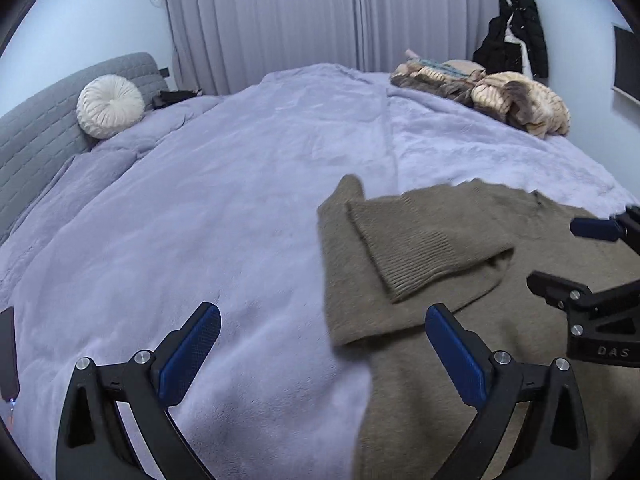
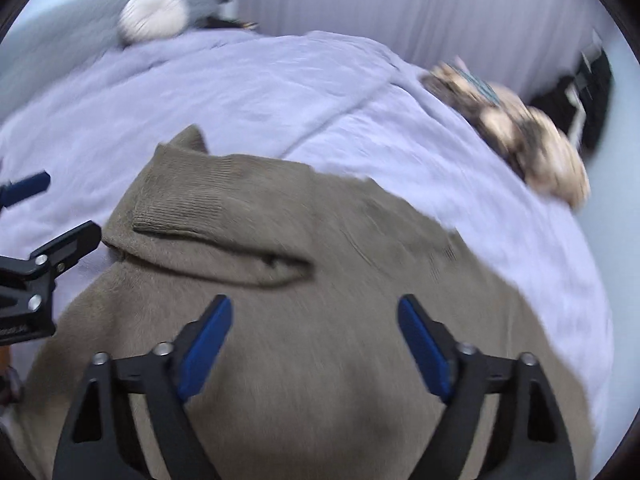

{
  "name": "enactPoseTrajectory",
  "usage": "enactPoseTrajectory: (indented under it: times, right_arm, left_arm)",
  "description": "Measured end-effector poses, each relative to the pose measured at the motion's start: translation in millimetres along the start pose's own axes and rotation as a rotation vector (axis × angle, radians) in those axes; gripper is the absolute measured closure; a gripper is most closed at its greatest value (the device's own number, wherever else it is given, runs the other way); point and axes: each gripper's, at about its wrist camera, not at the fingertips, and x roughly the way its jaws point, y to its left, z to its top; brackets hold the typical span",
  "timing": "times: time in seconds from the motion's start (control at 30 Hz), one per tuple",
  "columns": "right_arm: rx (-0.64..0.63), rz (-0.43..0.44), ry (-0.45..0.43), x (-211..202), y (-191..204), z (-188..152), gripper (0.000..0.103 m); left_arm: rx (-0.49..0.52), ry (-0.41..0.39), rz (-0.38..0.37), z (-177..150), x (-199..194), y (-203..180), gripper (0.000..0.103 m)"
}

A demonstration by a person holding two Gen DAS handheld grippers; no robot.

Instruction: Fold small clothes

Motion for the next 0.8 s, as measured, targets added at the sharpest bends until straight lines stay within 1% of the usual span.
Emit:
enactPoseTrajectory:
  times: [0.1,0.2,0.23,0.27,0.3,0.33,0.37,0.4,0.43,0.47,0.5,0.53,0.6,0.7,0.73,0.8]
  right_arm:
    - [-0.139,-0.048,0.015,33,25,17,0.021]
    - [-0.197,-0.108,-0.001,59,39,32,0.021]
    - [-0.190,-0.105,-0.001,64,40,35,0.028]
    - [-0.170,-0.075,-0.003,67,38,39,0.067]
    - [-0.119,-0.014,0.003,69,33,42,0.089]
    - [-0.037,0.016,-0.001,67,24,43,0.093]
    - [0.066,0.047,-0.034,59,9,42,0.093]
    - [0.208,0.091,-0.078,48,-12,36,0.093]
    - [0.319,0.116,-0.101,42,-29,28,0.093]
    - [0.449,0.151,-0.124,35,-51,17,0.093]
    - [0.611,0.199,-0.141,30,-77,-1,0.093]
    - [0.716,0.226,-0.141,30,-95,-15,0.093]
    - [0.935,0.269,-0.122,33,-130,-53,0.093]
    - [1.144,0.355,-0.070,45,-160,-105,0.093]
    - [1.181,0.377,-0.059,48,-164,-116,0.089]
    - [1.251,0.400,-0.034,54,-170,-137,0.086]
  left_arm:
    - [0.017,0.065,0.034,-9,22,3,0.001]
    - [0.012,0.090,0.047,-11,39,3,0.001]
    - [0.016,0.094,0.070,-11,45,0,0.001]
    - [0.019,0.104,0.093,-11,51,-1,0.001]
    - [0.011,0.120,0.098,-13,56,0,0.001]
    - [-0.004,0.128,0.093,-14,59,2,0.000]
    - [-0.018,0.128,0.083,-15,60,4,0.000]
    - [-0.025,0.126,0.075,-15,59,6,0.000]
    - [-0.031,0.125,0.069,-15,59,7,0.000]
    - [-0.035,0.126,0.064,-15,58,7,0.000]
    - [-0.038,0.130,0.060,-15,59,8,0.000]
    - [-0.039,0.134,0.058,-16,59,8,0.000]
    - [-0.039,0.137,0.055,-16,61,7,0.000]
    - [-0.038,0.140,0.054,-16,61,6,0.000]
    - [-0.040,0.142,0.052,-15,61,7,0.000]
    - [-0.051,0.147,0.042,-14,62,9,0.000]
